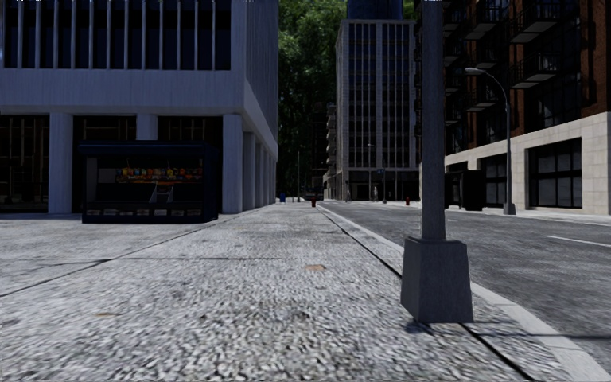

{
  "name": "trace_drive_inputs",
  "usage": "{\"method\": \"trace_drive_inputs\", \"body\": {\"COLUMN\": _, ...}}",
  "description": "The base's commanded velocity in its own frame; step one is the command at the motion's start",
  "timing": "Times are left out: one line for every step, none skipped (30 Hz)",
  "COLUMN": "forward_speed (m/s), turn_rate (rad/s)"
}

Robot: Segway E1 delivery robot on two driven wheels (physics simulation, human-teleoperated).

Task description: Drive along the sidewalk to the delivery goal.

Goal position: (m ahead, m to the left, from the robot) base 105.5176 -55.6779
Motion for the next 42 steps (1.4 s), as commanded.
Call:
{"method": "trace_drive_inputs", "body": {"forward_speed": 1.56, "turn_rate": 0.0}}
{"method": "trace_drive_inputs", "body": {"forward_speed": 1.56, "turn_rate": 0.0}}
{"method": "trace_drive_inputs", "body": {"forward_speed": 1.56, "turn_rate": 0.0}}
{"method": "trace_drive_inputs", "body": {"forward_speed": 1.56, "turn_rate": 0.0}}
{"method": "trace_drive_inputs", "body": {"forward_speed": 1.56, "turn_rate": 0.0}}
{"method": "trace_drive_inputs", "body": {"forward_speed": 1.56, "turn_rate": 0.0}}
{"method": "trace_drive_inputs", "body": {"forward_speed": 1.56, "turn_rate": 0.0}}
{"method": "trace_drive_inputs", "body": {"forward_speed": 1.56, "turn_rate": 0.0}}
{"method": "trace_drive_inputs", "body": {"forward_speed": 1.56, "turn_rate": 0.0}}
{"method": "trace_drive_inputs", "body": {"forward_speed": 1.56, "turn_rate": 0.0}}
{"method": "trace_drive_inputs", "body": {"forward_speed": 1.56, "turn_rate": 0.0}}
{"method": "trace_drive_inputs", "body": {"forward_speed": 1.56, "turn_rate": 0.0}}
{"method": "trace_drive_inputs", "body": {"forward_speed": 1.56, "turn_rate": 0.0}}
{"method": "trace_drive_inputs", "body": {"forward_speed": 1.56, "turn_rate": 0.02}}
{"method": "trace_drive_inputs", "body": {"forward_speed": 1.56, "turn_rate": 0.06}}
{"method": "trace_drive_inputs", "body": {"forward_speed": 1.56, "turn_rate": 0.13}}
{"method": "trace_drive_inputs", "body": {"forward_speed": 2.0, "turn_rate": 0.15}}
{"method": "trace_drive_inputs", "body": {"forward_speed": 2.0, "turn_rate": 0.15}}
{"method": "trace_drive_inputs", "body": {"forward_speed": 2.0, "turn_rate": 0.16}}
{"method": "trace_drive_inputs", "body": {"forward_speed": 2.0, "turn_rate": 0.16}}
{"method": "trace_drive_inputs", "body": {"forward_speed": 2.0, "turn_rate": 0.17}}
{"method": "trace_drive_inputs", "body": {"forward_speed": 2.0, "turn_rate": 0.17}}
{"method": "trace_drive_inputs", "body": {"forward_speed": 2.0, "turn_rate": 0.18}}
{"method": "trace_drive_inputs", "body": {"forward_speed": 2.0, "turn_rate": 0.18}}
{"method": "trace_drive_inputs", "body": {"forward_speed": 2.0, "turn_rate": 0.2}}
{"method": "trace_drive_inputs", "body": {"forward_speed": 2.0, "turn_rate": 0.22}}
{"method": "trace_drive_inputs", "body": {"forward_speed": 2.0, "turn_rate": 0.22}}
{"method": "trace_drive_inputs", "body": {"forward_speed": 2.0, "turn_rate": 0.22}}
{"method": "trace_drive_inputs", "body": {"forward_speed": 2.0, "turn_rate": 0.22}}
{"method": "trace_drive_inputs", "body": {"forward_speed": 2.0, "turn_rate": 0.24}}
{"method": "trace_drive_inputs", "body": {"forward_speed": 2.0, "turn_rate": 0.24}}
{"method": "trace_drive_inputs", "body": {"forward_speed": 2.0, "turn_rate": 0.18}}
{"method": "trace_drive_inputs", "body": {"forward_speed": 2.0, "turn_rate": 0.0}}
{"method": "trace_drive_inputs", "body": {"forward_speed": 2.0, "turn_rate": 0.0}}
{"method": "trace_drive_inputs", "body": {"forward_speed": 2.0, "turn_rate": 0.0}}
{"method": "trace_drive_inputs", "body": {"forward_speed": 2.0, "turn_rate": 0.0}}
{"method": "trace_drive_inputs", "body": {"forward_speed": 2.0, "turn_rate": 0.0}}
{"method": "trace_drive_inputs", "body": {"forward_speed": 2.0, "turn_rate": 0.0}}
{"method": "trace_drive_inputs", "body": {"forward_speed": 2.0, "turn_rate": 0.0}}
{"method": "trace_drive_inputs", "body": {"forward_speed": 2.0, "turn_rate": 0.0}}
{"method": "trace_drive_inputs", "body": {"forward_speed": 2.0, "turn_rate": 0.0}}
{"method": "trace_drive_inputs", "body": {"forward_speed": 2.0, "turn_rate": 0.0}}
